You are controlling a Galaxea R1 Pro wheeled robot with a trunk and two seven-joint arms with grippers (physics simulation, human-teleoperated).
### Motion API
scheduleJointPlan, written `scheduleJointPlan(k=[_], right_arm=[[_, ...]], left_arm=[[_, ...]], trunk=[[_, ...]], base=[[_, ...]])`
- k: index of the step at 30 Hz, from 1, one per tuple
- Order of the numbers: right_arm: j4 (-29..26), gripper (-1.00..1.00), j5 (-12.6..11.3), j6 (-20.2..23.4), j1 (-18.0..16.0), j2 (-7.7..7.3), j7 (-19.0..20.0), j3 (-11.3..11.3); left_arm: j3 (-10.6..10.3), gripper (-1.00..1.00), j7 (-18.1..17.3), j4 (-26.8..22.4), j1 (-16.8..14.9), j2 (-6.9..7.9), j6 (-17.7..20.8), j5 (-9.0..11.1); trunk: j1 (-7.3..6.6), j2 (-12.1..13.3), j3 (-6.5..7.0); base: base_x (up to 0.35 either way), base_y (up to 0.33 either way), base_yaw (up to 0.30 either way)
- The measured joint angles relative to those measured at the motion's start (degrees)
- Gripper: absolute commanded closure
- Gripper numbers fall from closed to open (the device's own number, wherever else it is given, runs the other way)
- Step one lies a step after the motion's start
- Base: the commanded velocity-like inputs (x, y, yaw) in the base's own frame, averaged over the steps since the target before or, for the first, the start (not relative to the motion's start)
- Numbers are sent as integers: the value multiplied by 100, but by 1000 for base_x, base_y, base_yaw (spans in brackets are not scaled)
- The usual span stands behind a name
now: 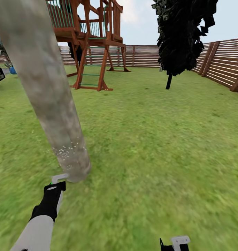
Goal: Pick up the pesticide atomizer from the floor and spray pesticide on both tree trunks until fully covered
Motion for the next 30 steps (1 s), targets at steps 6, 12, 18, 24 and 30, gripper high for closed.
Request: scheduleJointPlan(k=[6, 12, 18, 24, 30], right_arm=[[-7, -100, 0, 1, 0, 5, 0, 0], [-7, -100, 0, 0, 0, 5, 0, 0], [-6, -100, 0, 0, -1, 6, 0, 0], [-4, -100, 0, 0, -2, 6, 0, 0], [-3, -100, 0, 0, -1, 6, 0, 0]], left_arm=[[1, 100, 7, -7, 0, 4, 5, 12], [1, 100, 9, -7, 0, -3, 6, 13], [1, 100, 9, -9, 1, -7, -2, 13], [0, 100, 8, -1, 2, -11, 6, 22], [5, 100, 8, 4, 1, -5, 14, 22]], trunk=[[-1, 0, 0], [-1, 0, 0], [0, 0, 0], [-2, 0, 0], [-2, 0, 0]], base=[[73, -273, 0], [140, -273, 24], [36, -272, 181], [105, -266, 274], [193, -235, 218]])
